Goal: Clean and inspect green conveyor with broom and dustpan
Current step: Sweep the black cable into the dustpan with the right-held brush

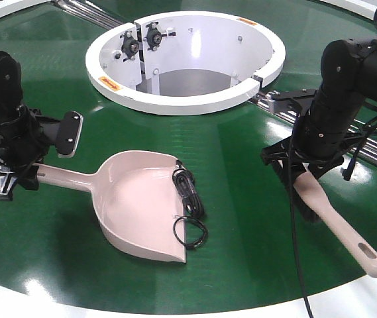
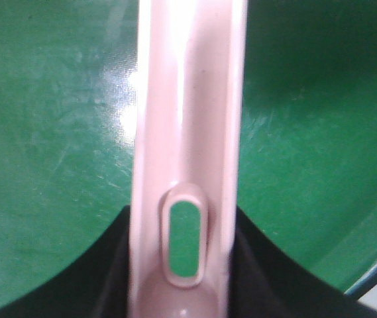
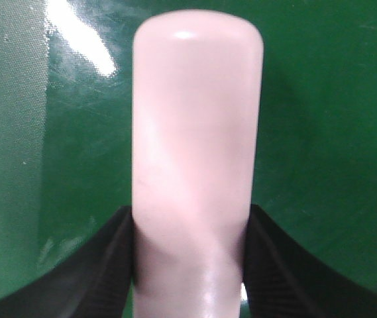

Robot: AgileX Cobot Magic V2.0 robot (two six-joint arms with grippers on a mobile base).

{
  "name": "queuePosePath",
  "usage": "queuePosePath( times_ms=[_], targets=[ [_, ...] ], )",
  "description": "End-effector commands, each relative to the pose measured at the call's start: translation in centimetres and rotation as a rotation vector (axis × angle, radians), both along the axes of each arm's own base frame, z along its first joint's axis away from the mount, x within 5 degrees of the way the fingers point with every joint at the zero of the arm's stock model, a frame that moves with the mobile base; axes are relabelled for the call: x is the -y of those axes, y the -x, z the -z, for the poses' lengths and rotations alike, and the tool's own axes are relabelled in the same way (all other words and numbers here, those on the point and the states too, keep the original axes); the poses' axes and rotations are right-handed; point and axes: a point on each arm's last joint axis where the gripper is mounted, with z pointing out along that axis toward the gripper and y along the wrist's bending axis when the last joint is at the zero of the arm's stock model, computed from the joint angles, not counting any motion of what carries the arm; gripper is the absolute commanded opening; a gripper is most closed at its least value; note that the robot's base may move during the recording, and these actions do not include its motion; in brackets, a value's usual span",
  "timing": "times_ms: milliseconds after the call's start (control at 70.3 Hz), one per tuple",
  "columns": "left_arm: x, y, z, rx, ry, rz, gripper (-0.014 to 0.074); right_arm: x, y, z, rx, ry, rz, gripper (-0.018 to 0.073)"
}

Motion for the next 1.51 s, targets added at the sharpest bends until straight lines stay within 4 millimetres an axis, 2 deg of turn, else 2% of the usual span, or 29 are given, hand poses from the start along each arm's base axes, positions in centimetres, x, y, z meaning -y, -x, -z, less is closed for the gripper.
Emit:
queuePosePath(
  times_ms=[0, 270, 469, 611, 1038, 1493],
  targets=[
    [0.5, 0.3, -2.6, 0.089, 0.048, -0.005, -0.0006, 0.3, 0.9, -2.7, 0.033, 0.002, -0.010, -0.0003],
    [0.5, 0.3, -2.6, 0.089, 0.048, -0.005, -0.0006, 0.2, 0.9, -2.7, 0.042, -0.011, -0.011, -0.0003],
    [0.5, 0.3, -2.6, 0.089, 0.048, -0.005, -0.0006, -0.4, 0.9, -2.6, 0.019, -0.089, 0.072, -0.0003],
    [0.5, 0.3, -2.5, 0.087, 0.048, -0.005, -0.0006, -1.2, 0.5, -1.4, -0.025, -0.142, 0.082, -0.0003],
    [0.5, 0.4, -2.5, 0.086, 0.048, -0.005, -0.0006, -6.7, -1.5, 1.0, -0.067, -0.154, -0.005, -0.0003],
    [0.5, 0.4, -2.5, 0.084, 0.047, -0.006, -0.0006, -13.2, -2.4, 3.4, -0.116, -0.250, -0.095, -0.0003]
  ],
)
